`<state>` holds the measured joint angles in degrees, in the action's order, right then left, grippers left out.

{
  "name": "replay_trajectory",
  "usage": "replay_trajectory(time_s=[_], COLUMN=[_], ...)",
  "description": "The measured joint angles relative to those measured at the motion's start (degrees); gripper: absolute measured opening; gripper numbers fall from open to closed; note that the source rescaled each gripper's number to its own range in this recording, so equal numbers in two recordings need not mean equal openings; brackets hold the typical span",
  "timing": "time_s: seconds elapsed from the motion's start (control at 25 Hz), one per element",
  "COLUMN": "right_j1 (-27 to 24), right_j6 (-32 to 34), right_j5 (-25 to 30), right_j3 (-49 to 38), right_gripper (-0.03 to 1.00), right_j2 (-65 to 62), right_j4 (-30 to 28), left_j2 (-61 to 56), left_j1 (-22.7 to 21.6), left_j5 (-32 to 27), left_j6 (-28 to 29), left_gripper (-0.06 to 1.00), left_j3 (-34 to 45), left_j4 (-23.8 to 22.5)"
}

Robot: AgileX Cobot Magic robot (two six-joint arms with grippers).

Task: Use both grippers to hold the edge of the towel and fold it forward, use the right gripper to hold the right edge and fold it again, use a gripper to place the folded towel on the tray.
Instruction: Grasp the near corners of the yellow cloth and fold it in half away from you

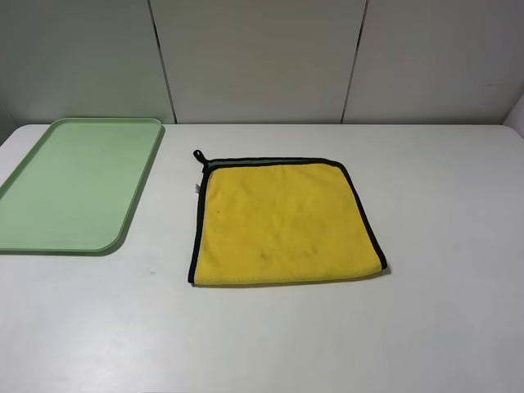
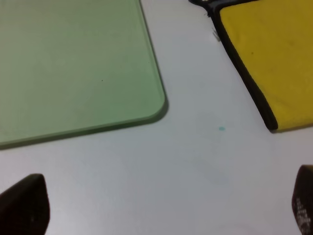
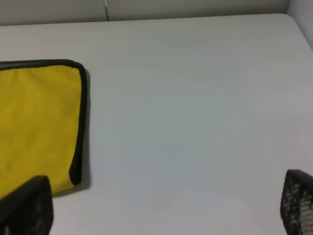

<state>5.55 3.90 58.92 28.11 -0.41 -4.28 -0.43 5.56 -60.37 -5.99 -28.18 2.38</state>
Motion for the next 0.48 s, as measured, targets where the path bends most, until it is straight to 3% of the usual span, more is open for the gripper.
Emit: replay_trajectory(time_s=[0.48], right_j1=[0.00], right_j6=[0.00], right_j5=[0.00], right_j3=[0.00], right_gripper=[1.00], right_j2=[0.00], right_j4=[0.00], left_j2=[0.00], left_j1=[0.00], left_j5=[0.00], left_j6=[0.00], left_gripper=[1.00], left_j3=[0.00], left_j4=[0.00])
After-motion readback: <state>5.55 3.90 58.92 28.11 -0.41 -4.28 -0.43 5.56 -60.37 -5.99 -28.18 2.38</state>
